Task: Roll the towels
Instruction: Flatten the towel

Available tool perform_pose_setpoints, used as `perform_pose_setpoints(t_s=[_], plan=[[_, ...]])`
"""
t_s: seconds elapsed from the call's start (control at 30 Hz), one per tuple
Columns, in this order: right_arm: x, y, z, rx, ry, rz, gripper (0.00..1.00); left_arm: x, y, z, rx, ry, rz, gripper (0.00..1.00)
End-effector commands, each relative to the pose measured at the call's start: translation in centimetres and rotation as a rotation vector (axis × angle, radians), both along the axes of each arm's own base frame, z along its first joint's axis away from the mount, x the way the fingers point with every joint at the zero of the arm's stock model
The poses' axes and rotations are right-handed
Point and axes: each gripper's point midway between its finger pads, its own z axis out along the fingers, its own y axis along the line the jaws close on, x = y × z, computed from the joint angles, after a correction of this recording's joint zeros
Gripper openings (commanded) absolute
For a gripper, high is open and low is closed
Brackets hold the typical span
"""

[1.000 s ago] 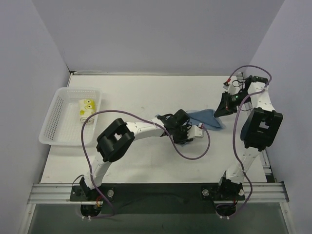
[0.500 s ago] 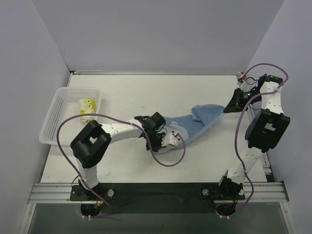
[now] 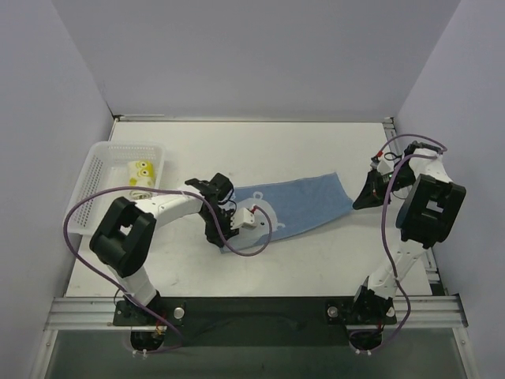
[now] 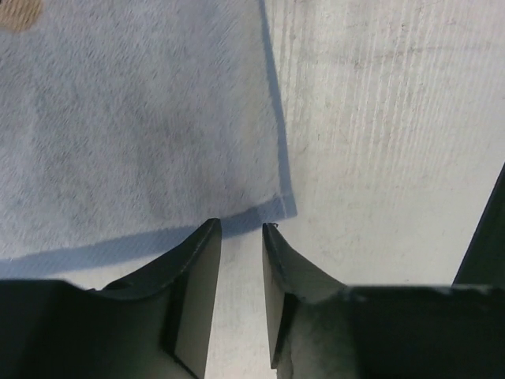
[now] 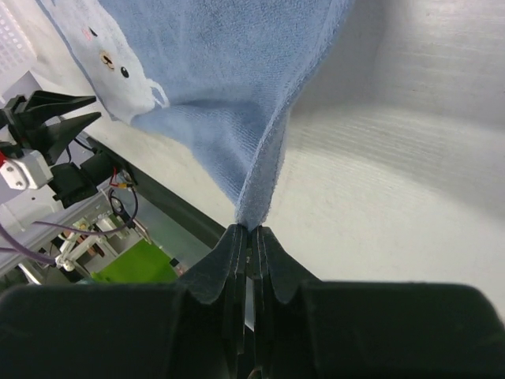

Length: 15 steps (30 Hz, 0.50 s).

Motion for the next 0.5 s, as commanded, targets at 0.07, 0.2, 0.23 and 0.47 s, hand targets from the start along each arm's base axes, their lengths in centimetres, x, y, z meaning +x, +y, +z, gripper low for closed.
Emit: perform_pose_setpoints(t_s=[0.07,0.2,0.23,0.47], plan=[[-1.2,0.2,1.9,-0.022,-0.041,0.021,0.0,-0.7,-0.5,3.7,-0.102,-0.026,0.009,0.43],[-1.6,0.3,1.7,-0.023,-0.03,0.029,0.0,-1.0,-0.8,4.3,-0.121,-0.032,0.004,0.43],[-1.7,0.4,1.5,-0.025,-0.024,0.032,0.0,-1.6,-1.1,4.2,-0.118,-0.021,-0.006,0.44],[-2.3,0.3,1.1,-0.038,-0.01,0.039,0.0,-3.3,-1.7,2.2,-0.05,-0.033,-0.058,0.45]])
